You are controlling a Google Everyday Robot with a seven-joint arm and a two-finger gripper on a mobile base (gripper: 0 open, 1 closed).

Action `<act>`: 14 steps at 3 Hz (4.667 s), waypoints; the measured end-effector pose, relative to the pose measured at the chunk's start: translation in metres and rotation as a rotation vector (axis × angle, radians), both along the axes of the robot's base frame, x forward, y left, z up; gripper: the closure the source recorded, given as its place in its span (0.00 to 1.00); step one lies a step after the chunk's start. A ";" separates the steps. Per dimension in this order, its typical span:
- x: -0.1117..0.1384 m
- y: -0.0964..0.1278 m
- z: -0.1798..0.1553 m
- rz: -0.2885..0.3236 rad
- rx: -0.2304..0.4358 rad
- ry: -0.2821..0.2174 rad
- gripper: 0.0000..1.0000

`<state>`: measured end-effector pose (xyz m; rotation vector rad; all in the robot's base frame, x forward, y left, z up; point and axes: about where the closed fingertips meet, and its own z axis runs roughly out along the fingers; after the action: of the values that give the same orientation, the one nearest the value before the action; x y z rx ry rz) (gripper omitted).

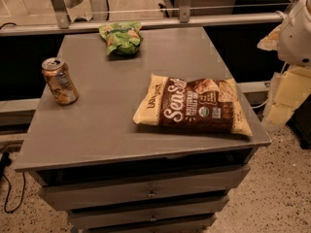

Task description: Move brown chip bag near green rice chip bag

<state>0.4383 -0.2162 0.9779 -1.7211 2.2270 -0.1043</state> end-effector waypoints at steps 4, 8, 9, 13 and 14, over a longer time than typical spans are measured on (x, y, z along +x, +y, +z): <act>0.079 0.046 -0.064 0.054 0.262 -0.038 0.00; 0.116 0.062 -0.087 0.018 0.444 -0.028 0.62; 0.126 0.050 -0.057 0.014 0.444 -0.106 0.85; 0.198 0.048 -0.037 0.042 0.367 -0.331 1.00; 0.262 0.047 -0.025 0.069 0.298 -0.454 1.00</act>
Offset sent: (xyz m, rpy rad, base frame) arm 0.0472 0.0284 -0.0484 0.2054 0.0055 0.0252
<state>0.7006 -0.1689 0.9533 -1.4419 1.7533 -0.1257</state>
